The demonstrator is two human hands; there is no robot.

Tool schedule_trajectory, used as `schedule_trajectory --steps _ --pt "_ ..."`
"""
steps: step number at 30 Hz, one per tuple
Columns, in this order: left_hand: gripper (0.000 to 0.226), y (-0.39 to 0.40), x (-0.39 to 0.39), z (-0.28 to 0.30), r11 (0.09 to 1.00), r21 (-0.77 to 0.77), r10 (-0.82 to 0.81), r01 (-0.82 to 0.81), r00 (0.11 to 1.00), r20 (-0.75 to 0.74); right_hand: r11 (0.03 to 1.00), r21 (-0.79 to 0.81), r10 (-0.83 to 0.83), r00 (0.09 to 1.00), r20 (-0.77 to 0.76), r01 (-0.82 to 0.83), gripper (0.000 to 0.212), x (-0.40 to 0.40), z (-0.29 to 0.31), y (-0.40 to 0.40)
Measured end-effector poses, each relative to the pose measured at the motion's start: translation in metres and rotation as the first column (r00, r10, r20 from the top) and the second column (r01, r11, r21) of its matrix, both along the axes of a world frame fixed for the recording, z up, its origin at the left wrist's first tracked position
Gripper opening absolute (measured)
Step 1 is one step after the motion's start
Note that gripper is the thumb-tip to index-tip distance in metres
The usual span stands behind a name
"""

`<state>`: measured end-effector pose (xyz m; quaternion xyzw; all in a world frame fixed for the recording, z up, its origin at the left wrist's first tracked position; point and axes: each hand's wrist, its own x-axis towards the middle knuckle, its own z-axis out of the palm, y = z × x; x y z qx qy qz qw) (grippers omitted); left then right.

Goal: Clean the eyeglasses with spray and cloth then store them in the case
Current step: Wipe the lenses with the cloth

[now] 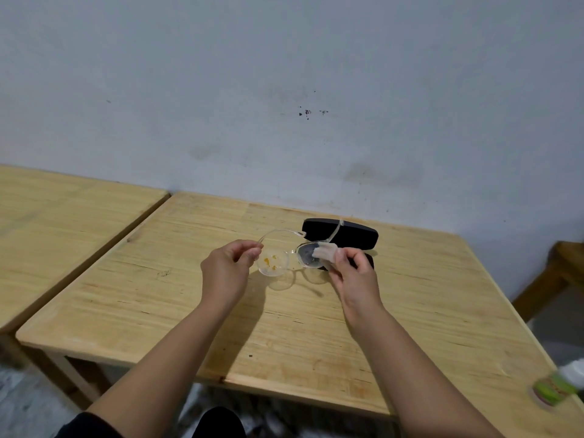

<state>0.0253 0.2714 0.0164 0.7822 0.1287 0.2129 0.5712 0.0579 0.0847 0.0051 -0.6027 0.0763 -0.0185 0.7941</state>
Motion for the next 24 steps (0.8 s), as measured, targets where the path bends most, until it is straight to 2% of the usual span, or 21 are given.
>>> schedule_trajectory --steps 4,9,17,20,24 --pt "0.010 -0.011 -0.008 0.000 0.999 -0.008 -0.037 0.037 0.999 0.020 0.990 0.103 -0.096 0.995 -0.006 0.096 0.010 -0.006 0.005 0.007" --pt "0.012 -0.016 -0.018 0.001 0.997 -0.053 -0.062 0.064 0.997 0.046 0.981 0.101 -0.170 0.985 0.022 0.167 0.011 -0.013 0.005 0.010" --pt "0.017 -0.026 -0.030 -0.001 0.992 0.029 -0.124 0.123 0.991 0.053 0.931 -0.097 -0.343 0.933 0.108 0.353 0.019 -0.019 0.003 0.009" --pt "0.019 -0.028 -0.031 -0.001 0.989 0.022 -0.148 0.147 0.988 0.044 0.927 -0.151 -0.321 0.934 0.155 0.343 0.024 -0.018 0.001 0.007" --pt "0.018 -0.025 -0.029 0.000 0.988 0.010 -0.157 0.156 0.987 0.036 0.938 -0.203 -0.250 0.955 0.162 0.280 0.019 -0.020 -0.002 0.004"
